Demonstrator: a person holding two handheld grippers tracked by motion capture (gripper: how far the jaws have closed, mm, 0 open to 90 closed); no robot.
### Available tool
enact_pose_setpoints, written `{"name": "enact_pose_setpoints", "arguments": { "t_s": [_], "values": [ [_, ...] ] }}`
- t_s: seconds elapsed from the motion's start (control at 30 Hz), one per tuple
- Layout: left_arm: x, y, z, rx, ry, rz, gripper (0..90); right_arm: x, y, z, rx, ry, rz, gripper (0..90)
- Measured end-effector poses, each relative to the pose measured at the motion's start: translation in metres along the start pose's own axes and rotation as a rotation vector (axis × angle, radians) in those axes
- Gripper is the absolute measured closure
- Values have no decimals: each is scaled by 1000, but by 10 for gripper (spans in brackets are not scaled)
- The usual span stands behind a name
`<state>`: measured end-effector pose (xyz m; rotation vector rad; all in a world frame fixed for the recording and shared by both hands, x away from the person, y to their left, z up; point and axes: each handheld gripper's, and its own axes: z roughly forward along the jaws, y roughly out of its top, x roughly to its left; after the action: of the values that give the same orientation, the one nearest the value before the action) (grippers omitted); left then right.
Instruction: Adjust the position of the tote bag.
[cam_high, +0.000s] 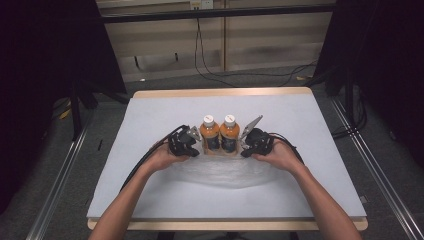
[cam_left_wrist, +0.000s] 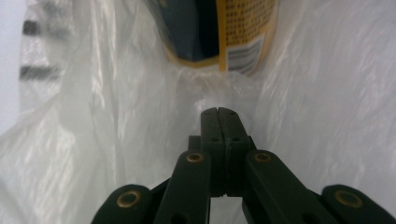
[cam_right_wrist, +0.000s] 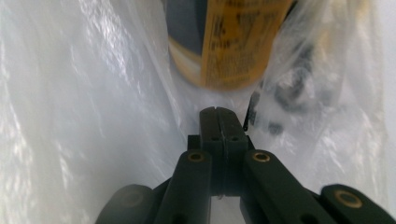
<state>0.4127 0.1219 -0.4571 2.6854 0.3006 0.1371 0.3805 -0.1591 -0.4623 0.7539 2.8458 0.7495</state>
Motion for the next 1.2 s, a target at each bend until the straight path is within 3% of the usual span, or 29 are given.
{"name": "enact_pose_setpoints", "arguments": {
  "t_s": [0.1,0.13,0.17,0.27,0.4,0.5,0.63,0.73,0.77,1.0,1.1,1.2],
  "values": [
    [0,-3,-2,9,5,-2,900,4,-5,-6,45,-13,-16,900],
    [1,-3,-2,15,5,21,900,5,-7,-8,54,-9,-22,900],
    [-1,-4,-2,15,6,-2,900,6,-9,-10,64,-10,-24,900],
    [-1,-2,-2,31,21,18,900,10,-16,-16,99,-12,-26,900],
    [3,-5,-3,16,-2,-9,900,9,-24,-21,118,-42,-49,900],
    [0,-4,-3,38,13,14,900,6,-28,-23,119,-46,-44,900],
    [-2,-3,-4,40,16,9,900,2,-31,-27,149,-74,-44,900],
    [-7,1,-4,25,2,24,900,0,-35,-29,150,-84,-32,900],
    [-9,3,-4,-3,-3,12,900,1,-36,-29,146,-85,-32,900],
    [-19,14,-12,-76,-21,67,900,3,-34,-27,139,-85,-36,900],
    [-21,17,-9,-88,-38,69,900,2,-32,-26,120,-76,-35,900],
    [-25,17,-3,-66,-31,86,900,2,-28,-22,102,-63,-29,900]
  ]
}}
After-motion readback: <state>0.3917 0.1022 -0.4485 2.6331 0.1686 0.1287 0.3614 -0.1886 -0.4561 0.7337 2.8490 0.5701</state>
